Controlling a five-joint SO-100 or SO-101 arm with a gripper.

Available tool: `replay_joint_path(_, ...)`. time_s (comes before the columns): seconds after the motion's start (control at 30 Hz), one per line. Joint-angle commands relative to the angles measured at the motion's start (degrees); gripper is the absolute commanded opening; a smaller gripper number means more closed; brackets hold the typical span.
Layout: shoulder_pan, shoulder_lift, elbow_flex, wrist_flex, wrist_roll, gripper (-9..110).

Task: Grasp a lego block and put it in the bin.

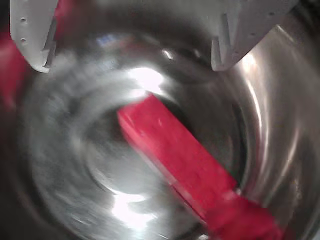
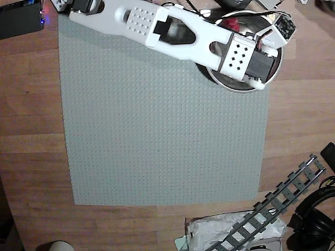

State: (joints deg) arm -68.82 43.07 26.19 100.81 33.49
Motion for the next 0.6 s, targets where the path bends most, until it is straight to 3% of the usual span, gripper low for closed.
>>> replay_joint_path(0.0, 3.16, 17.31, 4.04, 0.53, -0.09, 30)
replay_joint_path(0.17, 11.51, 36.04, 14.68, 0.53, -1.58, 28)
replay_joint_path(0.3, 20.39, 46.14, 21.18, 0.53, -7.03, 0)
replay_joint_path(0.57, 38.5, 63.02, 32.96, 0.35, -18.98, 0)
